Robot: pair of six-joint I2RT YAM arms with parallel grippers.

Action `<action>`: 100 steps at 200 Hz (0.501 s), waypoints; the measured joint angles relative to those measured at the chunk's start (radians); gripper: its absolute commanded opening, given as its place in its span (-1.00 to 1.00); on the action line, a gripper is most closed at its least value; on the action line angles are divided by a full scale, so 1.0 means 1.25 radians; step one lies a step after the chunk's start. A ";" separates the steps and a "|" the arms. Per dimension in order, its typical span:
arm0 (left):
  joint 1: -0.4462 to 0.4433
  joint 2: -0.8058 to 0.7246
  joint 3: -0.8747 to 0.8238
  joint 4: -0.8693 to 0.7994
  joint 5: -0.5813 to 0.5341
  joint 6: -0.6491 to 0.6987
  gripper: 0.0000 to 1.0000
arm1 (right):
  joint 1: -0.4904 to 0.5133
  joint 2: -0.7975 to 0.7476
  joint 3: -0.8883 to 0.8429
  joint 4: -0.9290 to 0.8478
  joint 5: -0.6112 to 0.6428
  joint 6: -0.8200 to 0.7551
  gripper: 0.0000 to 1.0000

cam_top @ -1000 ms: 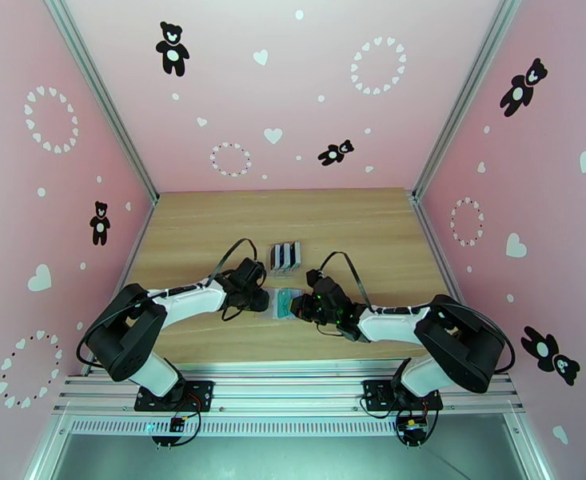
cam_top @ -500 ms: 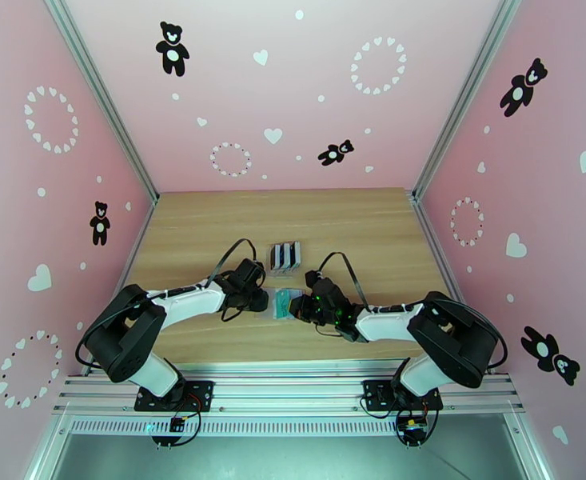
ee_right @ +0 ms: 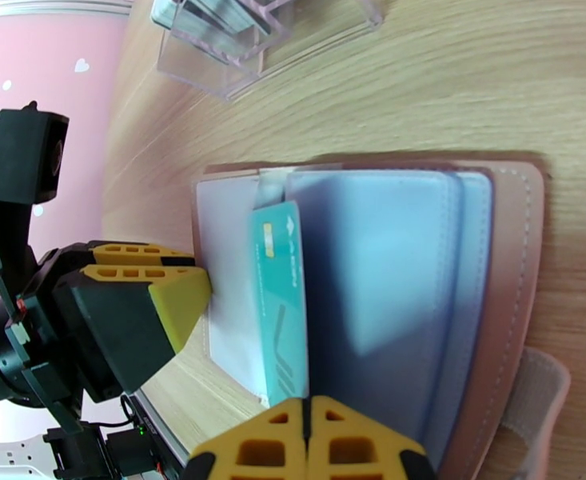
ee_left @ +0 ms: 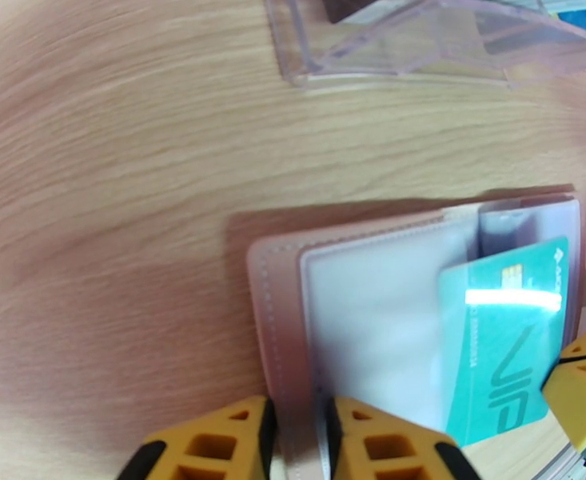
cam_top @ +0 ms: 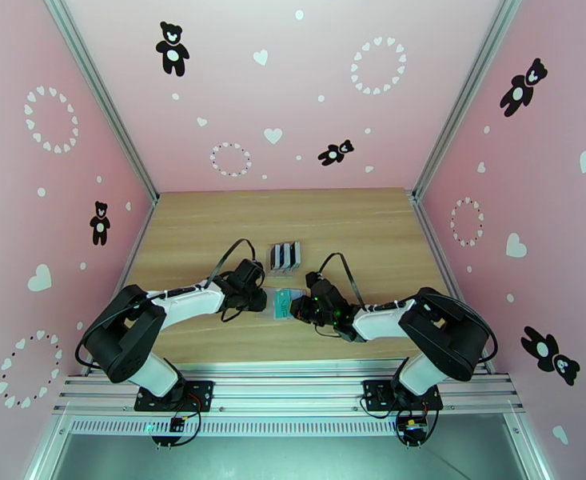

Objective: Put the credit cards into the card holder

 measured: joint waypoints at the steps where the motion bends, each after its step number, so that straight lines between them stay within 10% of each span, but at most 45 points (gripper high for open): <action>1: 0.000 0.000 0.000 0.000 0.000 0.000 -0.45 | 0.000 0.000 0.000 0.000 0.001 0.000 -1.00; 100: 0.000 0.000 -0.007 0.018 0.001 -0.015 -0.46 | 0.000 0.063 0.036 0.023 0.004 0.004 -1.00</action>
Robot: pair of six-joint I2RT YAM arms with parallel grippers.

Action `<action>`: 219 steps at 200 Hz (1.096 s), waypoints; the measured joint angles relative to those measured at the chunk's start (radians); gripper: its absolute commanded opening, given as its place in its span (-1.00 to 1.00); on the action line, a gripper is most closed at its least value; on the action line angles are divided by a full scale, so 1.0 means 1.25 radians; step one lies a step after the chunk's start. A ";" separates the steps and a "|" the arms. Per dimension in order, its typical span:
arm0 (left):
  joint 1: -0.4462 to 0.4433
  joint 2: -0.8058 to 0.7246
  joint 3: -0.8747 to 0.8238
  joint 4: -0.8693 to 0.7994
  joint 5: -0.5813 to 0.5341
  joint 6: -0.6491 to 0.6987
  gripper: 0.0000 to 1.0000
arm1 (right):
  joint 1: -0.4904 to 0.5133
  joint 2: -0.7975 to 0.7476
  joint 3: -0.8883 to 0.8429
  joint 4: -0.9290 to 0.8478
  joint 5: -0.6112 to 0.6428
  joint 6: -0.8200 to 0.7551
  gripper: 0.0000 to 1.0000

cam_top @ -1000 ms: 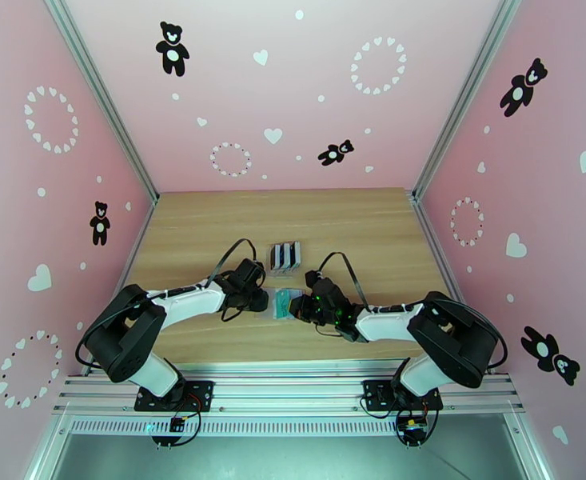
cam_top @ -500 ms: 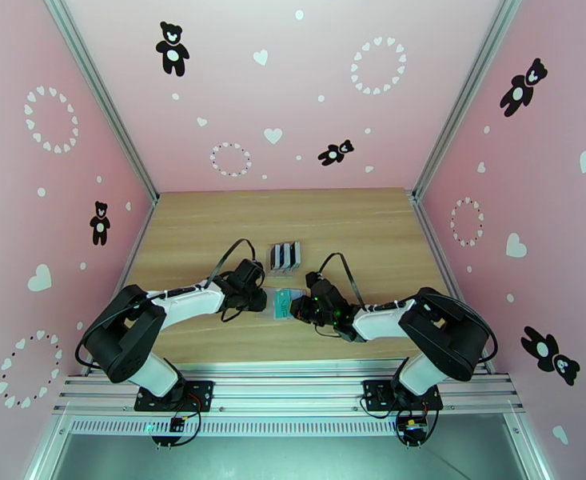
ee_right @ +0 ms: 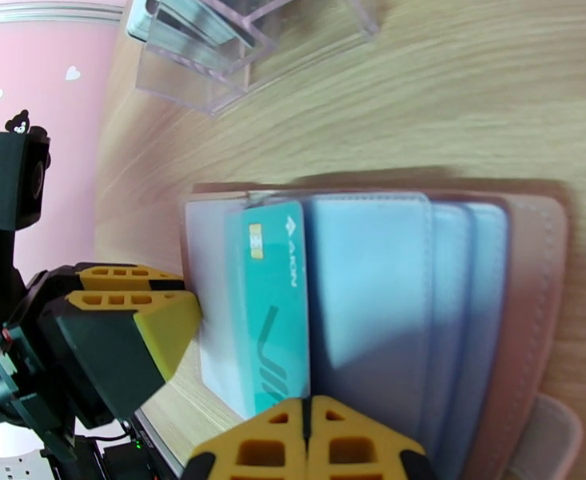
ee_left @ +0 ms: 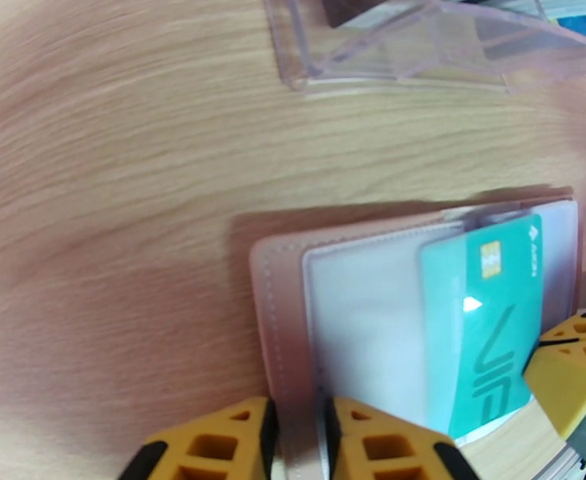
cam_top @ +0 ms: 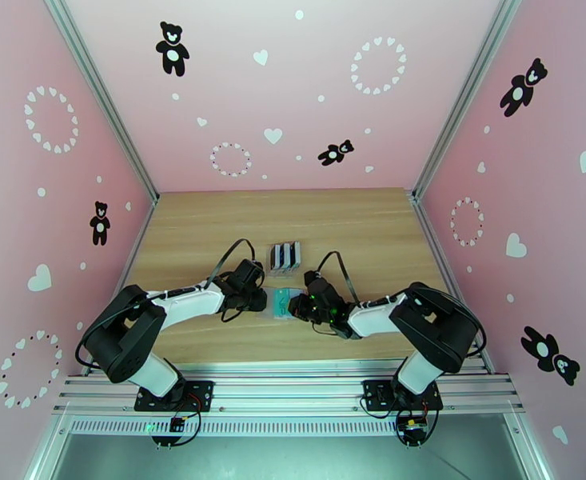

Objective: Put the credit cards into the card holder

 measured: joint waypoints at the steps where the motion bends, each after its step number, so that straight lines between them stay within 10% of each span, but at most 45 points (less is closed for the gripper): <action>1: 0.000 0.000 0.000 0.000 0.000 -0.001 -0.46 | 0.000 0.001 0.001 0.001 0.000 0.001 -1.00; 81: -0.001 0.000 -0.005 0.014 0.000 -0.025 -0.46 | 0.013 0.005 0.038 -0.042 -0.008 -0.020 -0.59; 219: -0.020 0.005 -0.008 0.046 0.008 -0.045 -0.46 | 0.028 -0.102 0.174 -0.505 0.122 -0.174 -0.11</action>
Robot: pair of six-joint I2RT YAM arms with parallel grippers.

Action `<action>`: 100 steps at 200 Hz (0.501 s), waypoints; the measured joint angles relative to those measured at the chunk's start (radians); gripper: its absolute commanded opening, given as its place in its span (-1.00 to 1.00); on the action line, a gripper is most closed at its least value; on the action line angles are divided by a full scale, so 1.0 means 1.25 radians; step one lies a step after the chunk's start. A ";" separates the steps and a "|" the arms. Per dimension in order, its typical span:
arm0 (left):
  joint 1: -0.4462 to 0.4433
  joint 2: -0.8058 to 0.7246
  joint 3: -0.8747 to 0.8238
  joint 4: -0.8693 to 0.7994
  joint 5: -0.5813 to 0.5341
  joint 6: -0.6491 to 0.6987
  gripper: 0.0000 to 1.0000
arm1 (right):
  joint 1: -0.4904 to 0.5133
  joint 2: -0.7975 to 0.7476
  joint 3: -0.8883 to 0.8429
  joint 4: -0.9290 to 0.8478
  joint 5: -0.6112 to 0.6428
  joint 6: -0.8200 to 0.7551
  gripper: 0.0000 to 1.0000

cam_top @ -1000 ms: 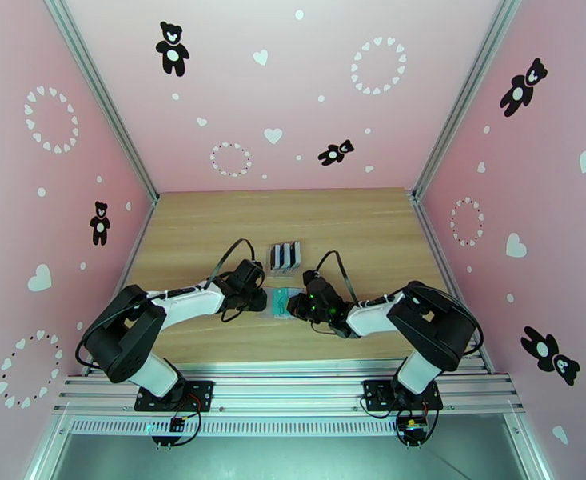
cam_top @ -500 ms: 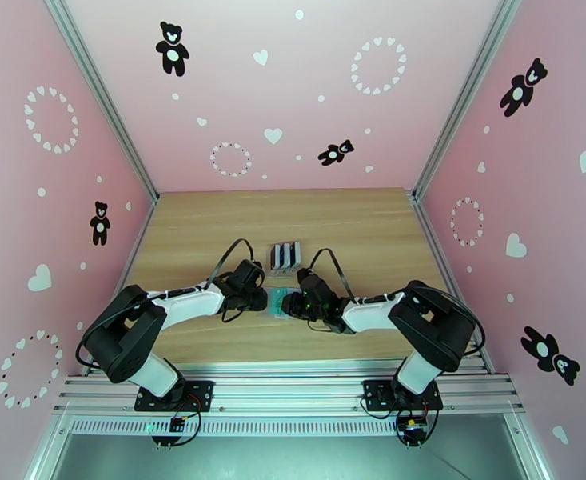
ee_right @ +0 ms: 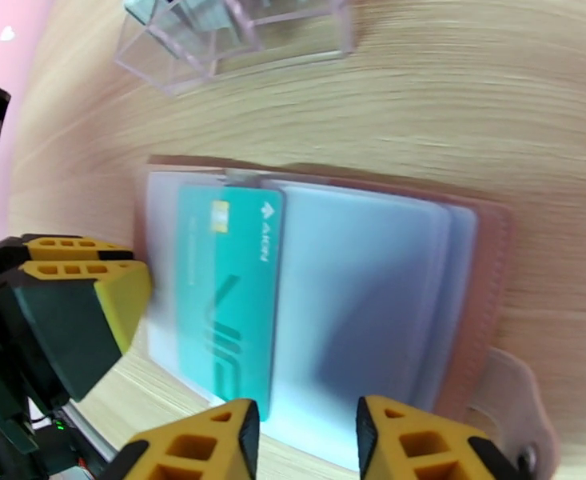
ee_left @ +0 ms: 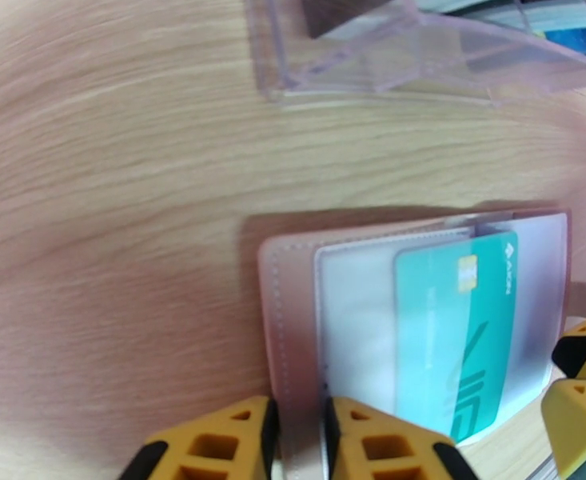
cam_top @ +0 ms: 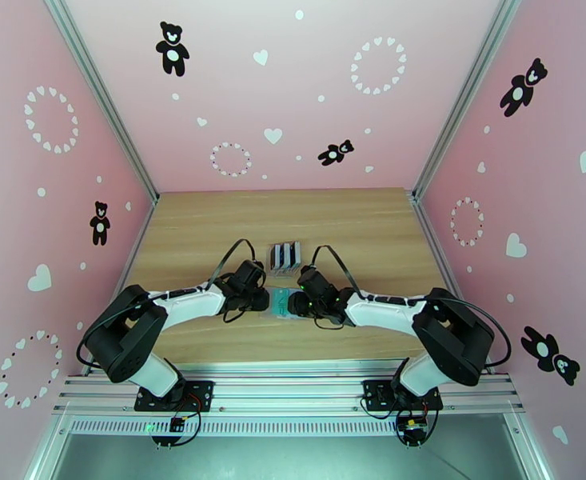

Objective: Put the credit cards into the card holder

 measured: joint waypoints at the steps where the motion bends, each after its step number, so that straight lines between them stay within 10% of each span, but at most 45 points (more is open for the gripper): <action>1: 0.000 0.000 0.000 0.001 0.000 -0.001 -0.46 | 0.000 0.000 0.000 -0.002 0.001 -0.002 -0.10; 100: -0.021 0.007 -0.005 0.032 0.011 -0.027 -0.53 | 0.023 0.048 0.134 -0.121 0.056 -0.047 -0.07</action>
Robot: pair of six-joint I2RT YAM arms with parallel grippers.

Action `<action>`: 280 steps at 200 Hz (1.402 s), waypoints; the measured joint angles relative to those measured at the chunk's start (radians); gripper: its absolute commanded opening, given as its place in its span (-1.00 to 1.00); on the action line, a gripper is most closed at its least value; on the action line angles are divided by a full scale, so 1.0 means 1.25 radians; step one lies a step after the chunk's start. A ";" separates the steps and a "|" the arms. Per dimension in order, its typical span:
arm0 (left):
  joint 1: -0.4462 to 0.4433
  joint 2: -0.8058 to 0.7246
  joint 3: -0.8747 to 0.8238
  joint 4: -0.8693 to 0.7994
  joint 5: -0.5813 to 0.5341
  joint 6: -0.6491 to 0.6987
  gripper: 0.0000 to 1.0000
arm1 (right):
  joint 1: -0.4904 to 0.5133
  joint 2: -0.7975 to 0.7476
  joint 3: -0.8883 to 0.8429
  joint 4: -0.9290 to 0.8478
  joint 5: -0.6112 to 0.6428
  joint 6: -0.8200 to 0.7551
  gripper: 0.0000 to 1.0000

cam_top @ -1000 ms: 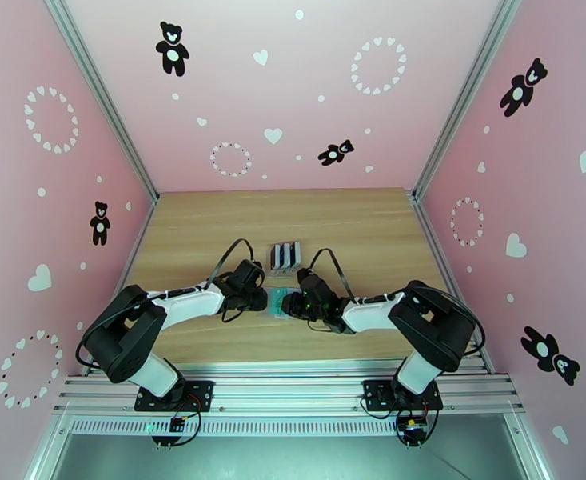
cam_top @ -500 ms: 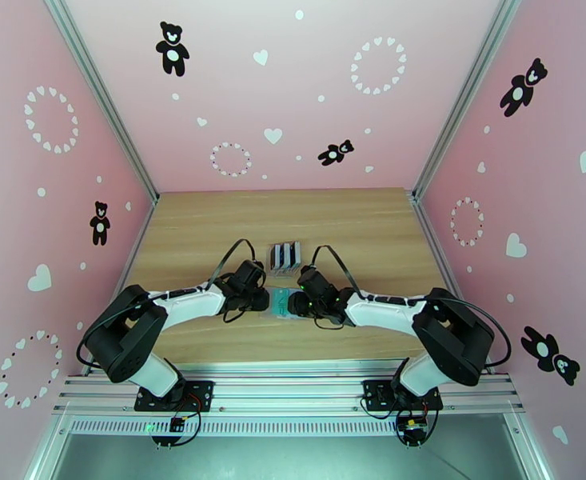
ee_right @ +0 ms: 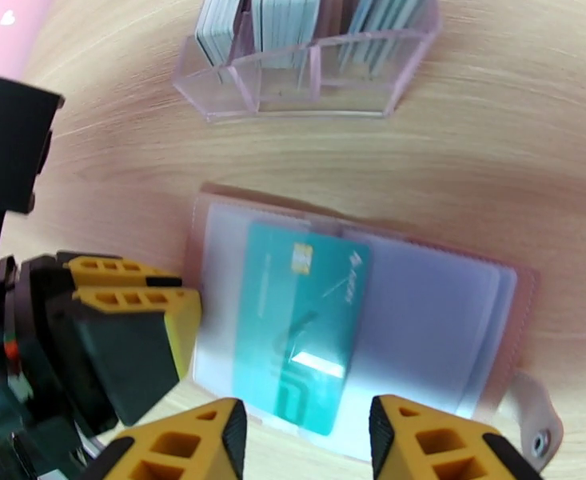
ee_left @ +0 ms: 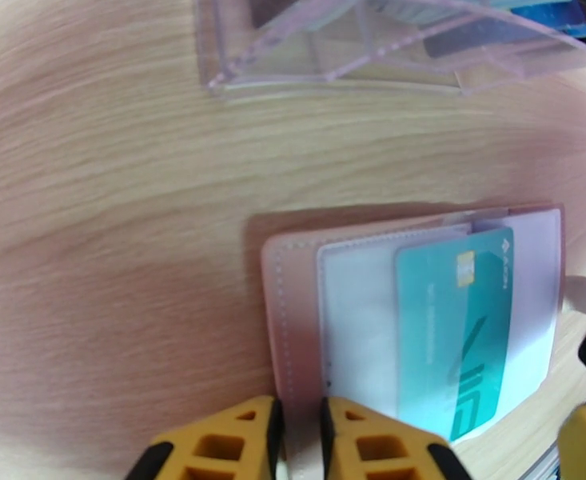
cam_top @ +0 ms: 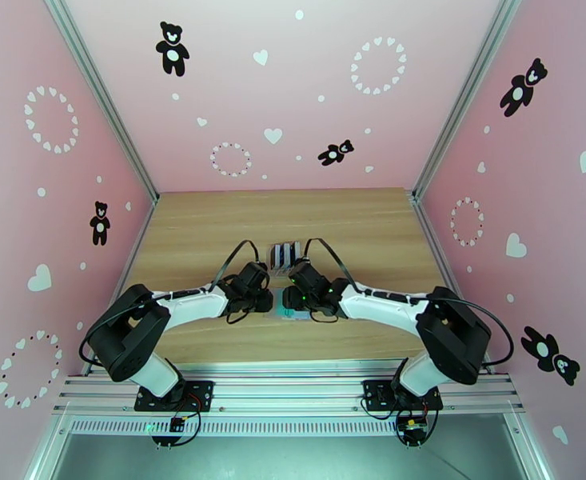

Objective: Put the credit cards into the card holder

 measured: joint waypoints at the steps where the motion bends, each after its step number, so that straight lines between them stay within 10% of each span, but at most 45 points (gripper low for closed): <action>1: 0.000 0.000 0.000 0.001 0.000 0.000 -0.53 | 0.000 0.001 0.001 0.000 0.000 0.000 -0.07; 280: -0.005 -0.023 -0.048 0.059 0.031 -0.030 -0.85 | 0.021 0.123 0.103 -0.069 0.013 -0.001 -0.07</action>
